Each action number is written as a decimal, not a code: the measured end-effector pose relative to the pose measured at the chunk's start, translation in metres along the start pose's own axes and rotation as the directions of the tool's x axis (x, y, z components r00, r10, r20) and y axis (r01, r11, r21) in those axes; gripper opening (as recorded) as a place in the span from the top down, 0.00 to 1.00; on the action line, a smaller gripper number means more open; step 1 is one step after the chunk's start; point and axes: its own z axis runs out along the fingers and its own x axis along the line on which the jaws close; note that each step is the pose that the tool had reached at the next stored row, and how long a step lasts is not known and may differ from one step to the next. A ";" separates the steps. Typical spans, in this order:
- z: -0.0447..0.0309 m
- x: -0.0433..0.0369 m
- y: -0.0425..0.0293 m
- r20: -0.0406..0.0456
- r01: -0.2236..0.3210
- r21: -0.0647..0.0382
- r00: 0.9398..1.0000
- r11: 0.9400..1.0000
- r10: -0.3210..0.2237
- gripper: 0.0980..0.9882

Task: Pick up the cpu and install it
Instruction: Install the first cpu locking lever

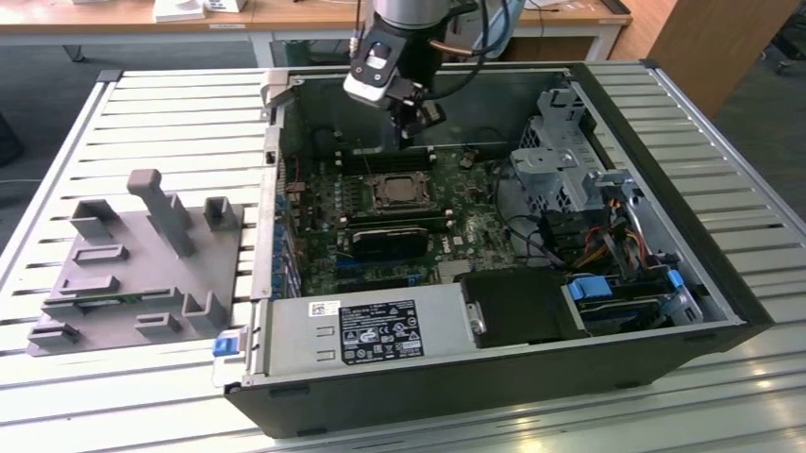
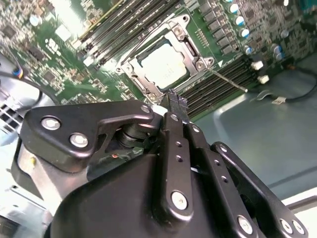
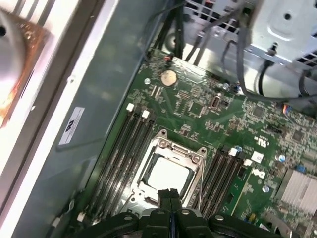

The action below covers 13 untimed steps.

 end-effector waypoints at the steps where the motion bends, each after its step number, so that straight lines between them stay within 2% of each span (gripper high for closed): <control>1: 0.0000 0.0000 0.0000 -0.001 0.018 0.001 1.000 1.000 -0.018 0.99; 4: 0.0001 0.0000 0.0000 -0.002 0.073 0.002 0.997 0.997 -0.073 0.99; 7: 0.0002 0.0000 0.0000 -0.005 0.127 0.004 0.992 0.992 -0.127 0.99; 9: 0.0003 0.0000 0.0000 -0.006 0.162 0.005 0.987 0.987 -0.162 0.99; 13: 0.0004 0.0000 0.0000 -0.009 0.234 0.006 0.972 0.972 -0.234 0.99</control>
